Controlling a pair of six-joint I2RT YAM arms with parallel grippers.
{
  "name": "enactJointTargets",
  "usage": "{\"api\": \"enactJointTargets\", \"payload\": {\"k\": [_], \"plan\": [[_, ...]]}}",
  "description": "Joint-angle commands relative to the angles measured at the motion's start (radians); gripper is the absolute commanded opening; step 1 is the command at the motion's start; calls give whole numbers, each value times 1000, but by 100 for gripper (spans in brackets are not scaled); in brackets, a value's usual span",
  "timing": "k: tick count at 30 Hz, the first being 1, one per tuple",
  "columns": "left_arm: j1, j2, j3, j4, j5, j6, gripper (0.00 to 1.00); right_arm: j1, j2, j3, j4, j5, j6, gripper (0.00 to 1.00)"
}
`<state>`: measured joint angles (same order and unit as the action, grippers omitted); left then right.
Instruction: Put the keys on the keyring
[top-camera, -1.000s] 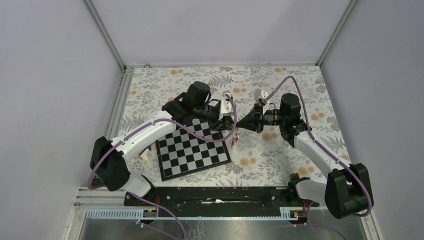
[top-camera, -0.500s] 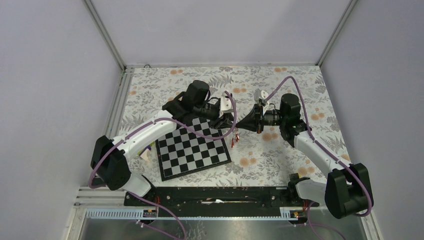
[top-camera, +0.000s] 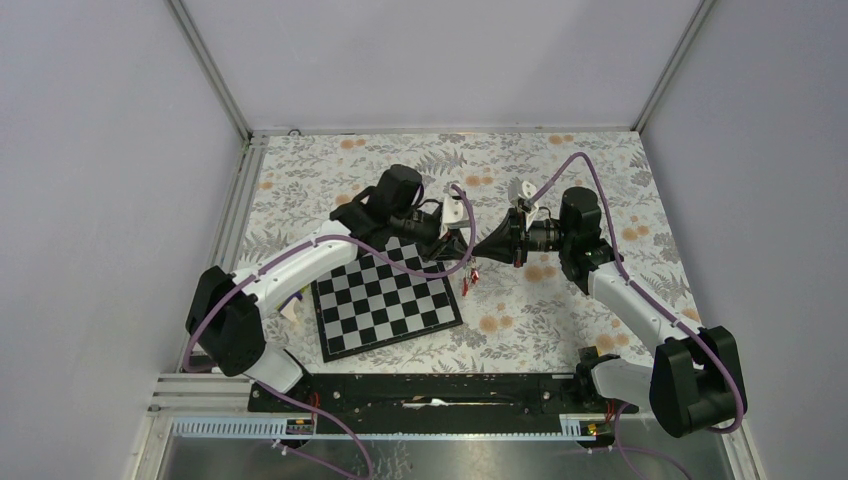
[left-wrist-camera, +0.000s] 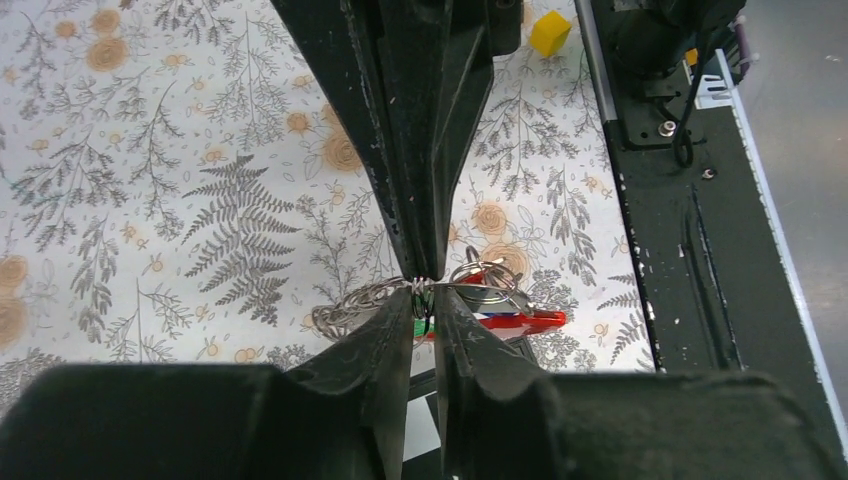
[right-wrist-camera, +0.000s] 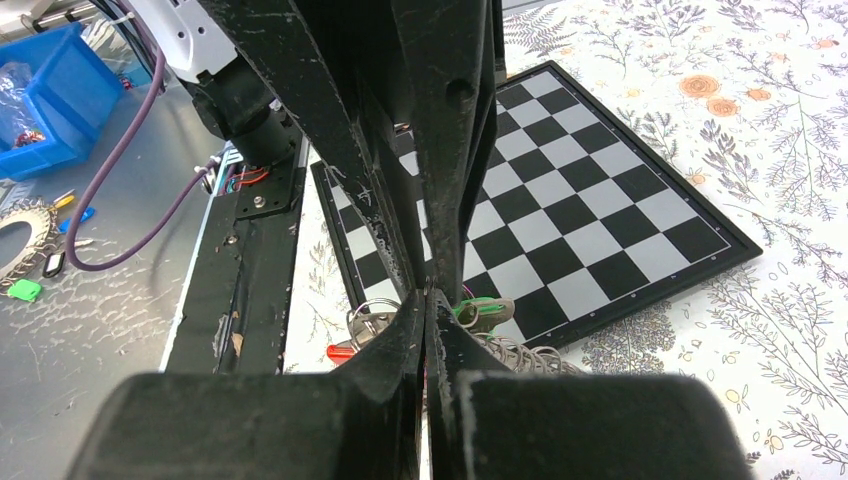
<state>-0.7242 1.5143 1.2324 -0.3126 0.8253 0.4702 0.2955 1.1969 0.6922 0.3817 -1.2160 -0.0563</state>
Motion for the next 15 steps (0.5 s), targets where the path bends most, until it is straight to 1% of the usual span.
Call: {"api": "enactJointTargets", "payload": {"k": [1, 4, 6, 7, 12, 15], "plan": [[6, 3, -9, 42, 67, -12, 17, 5, -10, 8, 29, -21, -23, 0], [5, 3, -7, 40, 73, -12, 9, 5, -7, 8, 23, -18, -30, 0], [5, 4, -1, 31, 76, -8, 2, 5, -8, 8, 19, -17, -36, 0], [5, 4, 6, 21, 75, 2, 0, 5, -8, 7, 17, -16, -37, 0], [6, 1, 31, -52, 40, 68, 0, 4, -10, 8, -6, 3, -67, 0], [2, -7, 48, -110, -5, 110, 0, 4, -13, 13, -52, 46, -116, 4]]}}
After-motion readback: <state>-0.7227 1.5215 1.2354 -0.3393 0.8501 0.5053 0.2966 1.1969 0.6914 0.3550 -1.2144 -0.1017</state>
